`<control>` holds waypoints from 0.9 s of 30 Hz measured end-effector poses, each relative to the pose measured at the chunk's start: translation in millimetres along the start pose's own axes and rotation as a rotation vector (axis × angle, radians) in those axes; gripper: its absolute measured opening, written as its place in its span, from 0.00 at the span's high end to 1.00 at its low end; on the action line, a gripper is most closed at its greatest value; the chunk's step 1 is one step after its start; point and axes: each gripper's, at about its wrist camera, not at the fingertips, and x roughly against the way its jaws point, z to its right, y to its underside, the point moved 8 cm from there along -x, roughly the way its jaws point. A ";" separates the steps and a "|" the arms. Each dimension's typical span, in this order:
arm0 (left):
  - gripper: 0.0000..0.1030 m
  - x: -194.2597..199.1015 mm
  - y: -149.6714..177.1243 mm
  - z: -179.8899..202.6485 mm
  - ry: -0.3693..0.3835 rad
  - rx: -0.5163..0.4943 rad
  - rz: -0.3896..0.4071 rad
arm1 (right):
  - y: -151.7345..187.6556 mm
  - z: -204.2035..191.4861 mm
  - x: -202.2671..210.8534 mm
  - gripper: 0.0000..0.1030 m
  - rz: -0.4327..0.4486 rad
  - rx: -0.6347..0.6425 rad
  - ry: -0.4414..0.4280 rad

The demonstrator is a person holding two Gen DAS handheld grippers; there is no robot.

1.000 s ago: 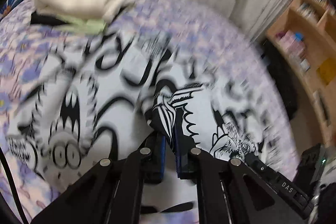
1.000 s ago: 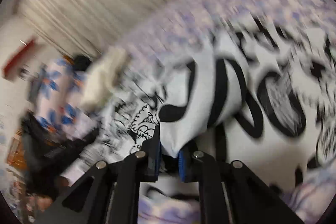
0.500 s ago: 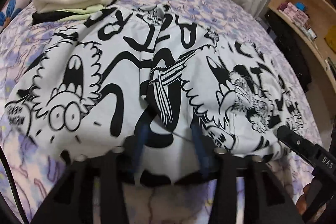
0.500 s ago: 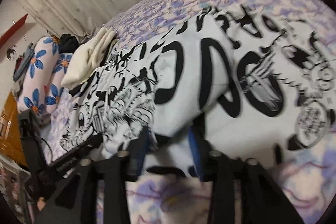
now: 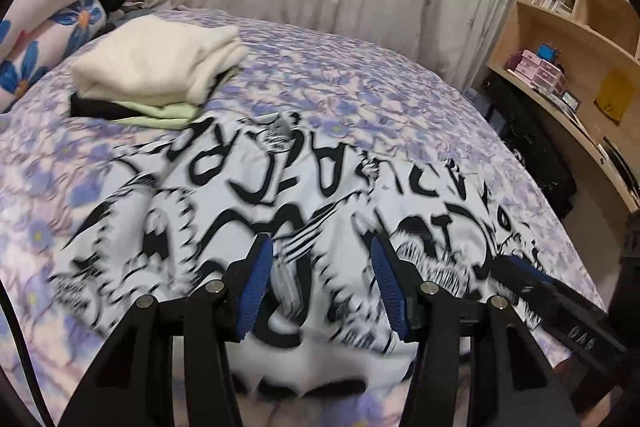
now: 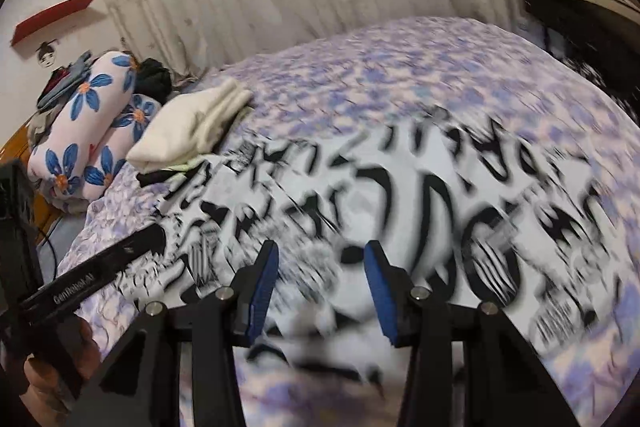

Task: Fold large clothes
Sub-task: 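Open both grippers and smooth the folded jacket flat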

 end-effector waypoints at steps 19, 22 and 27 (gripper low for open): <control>0.78 -127.9 15.8 3.6 -0.049 -0.002 -0.162 | 0.0 125.9 -64.6 1.00 -0.111 -0.068 0.330; 0.78 -125.1 17.5 3.1 -0.056 -0.007 -0.159 | 3.2 130.4 -63.8 1.00 -0.120 -0.102 0.298; 0.74 -116.7 16.8 4.6 -0.076 0.012 -0.186 | -4.4 119.3 -52.7 0.97 -0.121 -0.152 0.272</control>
